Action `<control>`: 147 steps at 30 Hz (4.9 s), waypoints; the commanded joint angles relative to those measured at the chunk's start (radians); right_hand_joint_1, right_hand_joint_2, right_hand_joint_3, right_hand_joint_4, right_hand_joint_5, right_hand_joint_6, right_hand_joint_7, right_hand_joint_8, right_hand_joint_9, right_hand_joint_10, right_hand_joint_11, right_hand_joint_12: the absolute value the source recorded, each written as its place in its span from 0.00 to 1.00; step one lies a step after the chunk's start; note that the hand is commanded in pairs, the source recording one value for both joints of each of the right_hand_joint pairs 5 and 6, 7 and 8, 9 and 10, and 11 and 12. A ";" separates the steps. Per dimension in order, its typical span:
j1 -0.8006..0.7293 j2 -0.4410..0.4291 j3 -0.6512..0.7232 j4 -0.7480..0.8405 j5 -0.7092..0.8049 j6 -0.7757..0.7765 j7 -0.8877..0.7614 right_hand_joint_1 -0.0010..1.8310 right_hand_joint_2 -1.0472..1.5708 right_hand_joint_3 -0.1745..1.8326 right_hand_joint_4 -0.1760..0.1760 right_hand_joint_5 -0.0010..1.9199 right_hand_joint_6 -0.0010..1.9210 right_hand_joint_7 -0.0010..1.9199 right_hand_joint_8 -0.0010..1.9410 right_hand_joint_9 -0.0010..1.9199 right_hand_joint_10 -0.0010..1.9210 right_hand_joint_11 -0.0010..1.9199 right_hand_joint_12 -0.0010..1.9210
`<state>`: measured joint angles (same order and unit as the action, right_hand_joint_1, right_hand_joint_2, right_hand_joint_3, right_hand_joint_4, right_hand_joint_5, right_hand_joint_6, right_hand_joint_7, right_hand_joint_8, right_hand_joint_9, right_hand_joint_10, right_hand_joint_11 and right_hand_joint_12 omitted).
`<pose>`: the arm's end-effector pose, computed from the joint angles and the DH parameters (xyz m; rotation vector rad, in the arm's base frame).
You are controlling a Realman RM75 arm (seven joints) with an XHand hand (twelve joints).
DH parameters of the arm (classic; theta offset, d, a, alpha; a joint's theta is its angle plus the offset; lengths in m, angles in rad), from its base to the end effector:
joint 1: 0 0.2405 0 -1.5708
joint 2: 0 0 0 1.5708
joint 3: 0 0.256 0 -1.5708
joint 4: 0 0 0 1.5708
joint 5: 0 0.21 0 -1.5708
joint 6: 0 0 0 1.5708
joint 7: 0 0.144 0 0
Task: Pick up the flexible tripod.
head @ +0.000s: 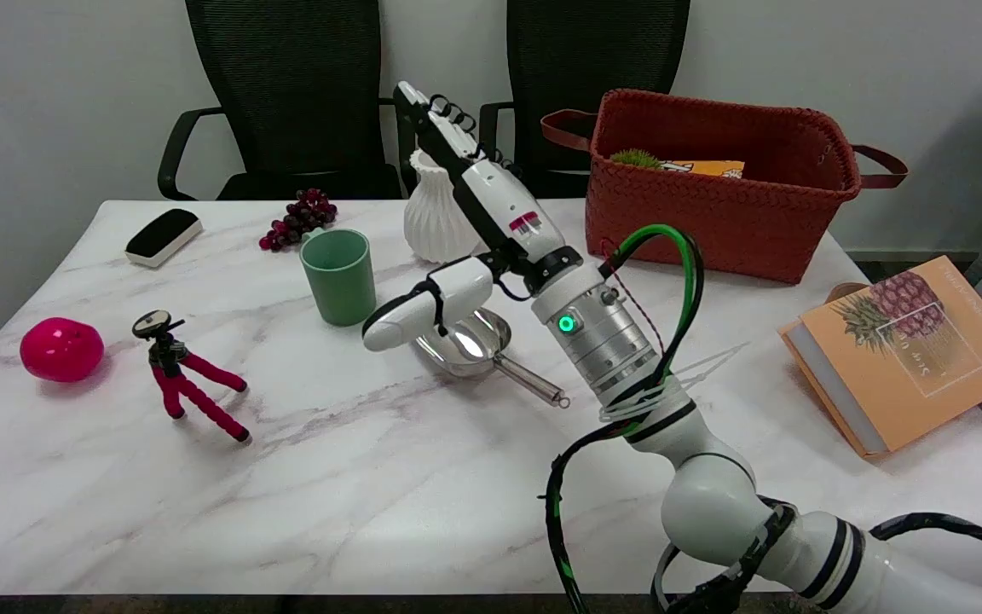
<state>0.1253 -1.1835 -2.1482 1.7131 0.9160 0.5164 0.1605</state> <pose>-0.1631 -0.3266 0.1822 1.9163 -0.3959 0.9519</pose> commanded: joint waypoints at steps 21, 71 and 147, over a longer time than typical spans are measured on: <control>0.129 -0.224 -0.087 -0.288 -0.011 -0.112 0.189 0.43 0.39 0.02 0.50 0.00 0.00 0.03 0.02 0.00 0.00 0.13 0.13; 0.325 -0.551 -0.146 -0.879 -0.118 -0.040 0.334 0.37 0.38 0.00 0.50 0.00 0.00 0.00 0.00 0.00 0.00 0.08 0.08; 0.453 -0.704 -0.136 -1.221 -0.222 0.036 0.464 0.51 0.27 0.24 0.50 0.00 0.00 0.04 0.04 0.00 0.00 0.08 0.08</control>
<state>0.5787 -1.8688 -2.2805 0.4946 0.6938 0.5516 0.5676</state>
